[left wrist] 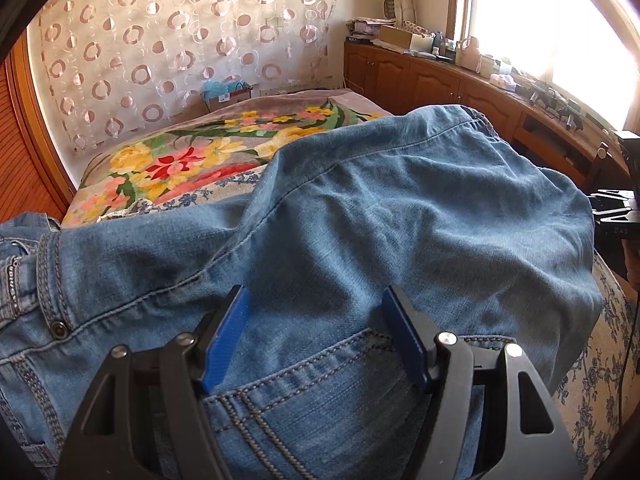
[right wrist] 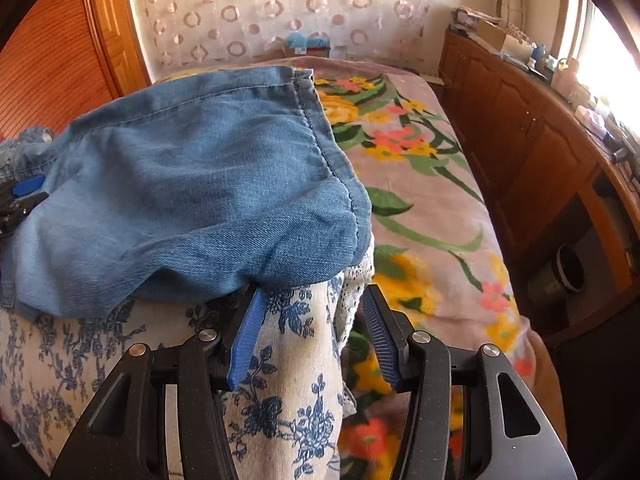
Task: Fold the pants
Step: 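Fold the held jeans over onto themselves with both tools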
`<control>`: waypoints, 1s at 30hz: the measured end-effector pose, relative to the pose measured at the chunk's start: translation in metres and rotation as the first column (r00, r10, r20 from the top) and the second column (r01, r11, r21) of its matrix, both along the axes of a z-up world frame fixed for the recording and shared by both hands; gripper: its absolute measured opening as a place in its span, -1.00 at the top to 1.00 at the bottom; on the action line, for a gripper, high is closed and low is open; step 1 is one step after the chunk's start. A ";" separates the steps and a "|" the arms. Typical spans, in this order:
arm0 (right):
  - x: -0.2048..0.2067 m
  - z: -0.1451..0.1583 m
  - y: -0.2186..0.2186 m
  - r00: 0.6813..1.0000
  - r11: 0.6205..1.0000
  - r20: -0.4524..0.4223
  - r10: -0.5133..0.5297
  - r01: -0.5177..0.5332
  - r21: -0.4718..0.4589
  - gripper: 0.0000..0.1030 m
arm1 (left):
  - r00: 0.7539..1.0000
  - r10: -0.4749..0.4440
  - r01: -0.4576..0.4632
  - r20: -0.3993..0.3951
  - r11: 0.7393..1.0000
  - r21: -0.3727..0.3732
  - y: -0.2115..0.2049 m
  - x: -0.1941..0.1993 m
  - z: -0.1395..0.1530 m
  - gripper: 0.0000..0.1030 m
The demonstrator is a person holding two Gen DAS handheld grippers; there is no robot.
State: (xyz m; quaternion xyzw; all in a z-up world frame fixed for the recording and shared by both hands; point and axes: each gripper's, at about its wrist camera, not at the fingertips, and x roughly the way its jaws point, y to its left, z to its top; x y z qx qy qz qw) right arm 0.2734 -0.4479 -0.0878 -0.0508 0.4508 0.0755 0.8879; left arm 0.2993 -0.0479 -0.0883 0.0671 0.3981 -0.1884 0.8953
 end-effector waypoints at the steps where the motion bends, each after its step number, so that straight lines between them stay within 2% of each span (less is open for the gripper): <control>1: 0.001 -0.001 -0.001 1.000 1.000 0.000 0.000 0.000 0.010 0.00 | 1.000 0.001 -0.001 -0.005 1.000 -0.003 0.001 0.001 -0.001 -0.32; 8: 0.008 0.004 -0.001 0.999 0.999 0.042 0.009 -0.011 0.053 0.04 | 1.000 0.005 -0.005 -0.019 1.000 0.005 0.000 0.003 -0.002 -0.33; 15: 0.007 0.023 0.000 0.994 0.995 0.102 0.030 -0.039 0.088 0.04 | 1.000 0.008 -0.007 -0.030 1.000 0.007 -0.001 0.005 -0.003 -0.33; 19: 0.018 0.029 0.004 0.993 0.995 0.111 0.043 -0.052 0.080 0.04 | 0.999 0.009 -0.009 -0.035 1.000 0.010 -0.002 0.006 -0.005 -0.33; 25: 0.040 0.024 0.004 0.995 0.990 0.093 0.034 -0.046 0.131 0.04 | 0.999 0.010 -0.010 -0.037 1.000 0.011 -0.001 0.008 -0.005 -0.33; 27: 0.047 0.020 0.003 0.997 0.988 0.069 0.029 -0.039 0.150 0.22 | 0.999 0.010 -0.009 -0.037 1.000 0.010 -0.001 0.007 -0.005 -0.33; 28: 0.050 0.017 0.002 0.998 0.985 0.049 0.035 -0.043 0.169 0.52 | 0.999 0.010 -0.009 -0.036 1.000 0.010 -0.001 0.007 -0.005 -0.33; 30: 0.052 0.016 0.003 0.999 0.984 0.043 0.026 -0.034 0.173 0.77 | 1.000 0.009 -0.009 -0.030 1.000 0.008 -0.001 0.006 -0.004 -0.33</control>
